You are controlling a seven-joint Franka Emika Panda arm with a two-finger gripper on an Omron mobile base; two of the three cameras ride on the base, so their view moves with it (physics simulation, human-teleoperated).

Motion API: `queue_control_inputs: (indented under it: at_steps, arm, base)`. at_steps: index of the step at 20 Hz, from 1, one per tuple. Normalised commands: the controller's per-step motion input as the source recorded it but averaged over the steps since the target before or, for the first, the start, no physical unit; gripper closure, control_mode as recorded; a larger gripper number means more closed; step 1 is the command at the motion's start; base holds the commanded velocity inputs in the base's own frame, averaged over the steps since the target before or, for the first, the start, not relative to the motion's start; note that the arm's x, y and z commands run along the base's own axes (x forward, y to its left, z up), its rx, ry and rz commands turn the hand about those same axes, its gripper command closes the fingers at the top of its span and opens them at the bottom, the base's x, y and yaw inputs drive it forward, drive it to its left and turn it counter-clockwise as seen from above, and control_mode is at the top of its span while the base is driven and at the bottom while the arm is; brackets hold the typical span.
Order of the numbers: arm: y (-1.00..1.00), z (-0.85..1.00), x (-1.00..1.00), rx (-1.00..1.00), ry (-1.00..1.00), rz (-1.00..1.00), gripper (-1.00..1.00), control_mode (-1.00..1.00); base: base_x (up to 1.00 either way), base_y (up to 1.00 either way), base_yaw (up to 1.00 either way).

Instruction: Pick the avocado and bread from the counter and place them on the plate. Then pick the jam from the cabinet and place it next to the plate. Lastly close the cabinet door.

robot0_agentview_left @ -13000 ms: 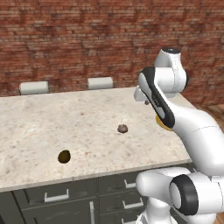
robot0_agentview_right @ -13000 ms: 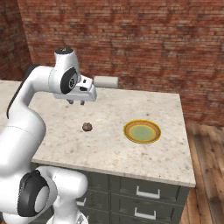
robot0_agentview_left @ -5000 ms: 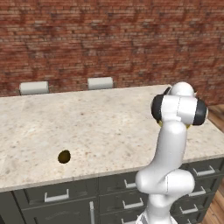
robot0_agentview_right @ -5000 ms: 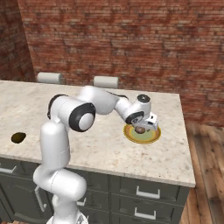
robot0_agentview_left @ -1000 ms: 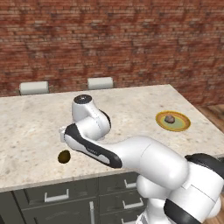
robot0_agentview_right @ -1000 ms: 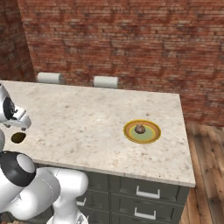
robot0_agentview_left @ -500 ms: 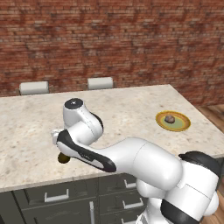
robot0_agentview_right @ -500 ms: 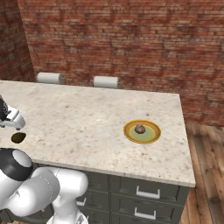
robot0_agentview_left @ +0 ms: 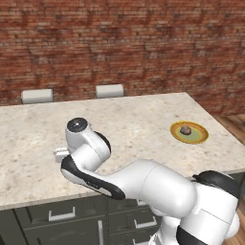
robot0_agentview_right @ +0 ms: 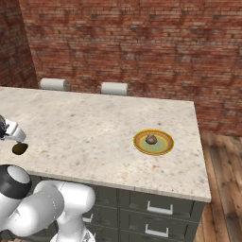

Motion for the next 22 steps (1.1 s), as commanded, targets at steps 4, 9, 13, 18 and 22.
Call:
queue_control_inputs:
  at_steps: [4,9,13,18,22]
  arm:
    - [0.27,-0.23,0.06,0.00,0.02,-0.01,-1.00,-1.00]
    - [0.30,-0.11,0.06,0.00,0.04,-0.03,-1.00,-1.00]
    - [0.20,-0.11,0.09,0.00,0.02,-0.04,-1.00,-1.00]
    - [0.04,-0.12,0.13,0.00,0.01,-0.04,-1.00,-1.00]
    - [0.00,-0.17,0.18,0.00,0.01,-0.05,-1.00,-1.00]
  base:
    - [0.00,0.00,0.00]
    - [0.00,0.00,0.00]
    - [0.00,0.00,0.00]
    - [0.00,0.00,0.00]
    - [0.00,0.00,0.00]
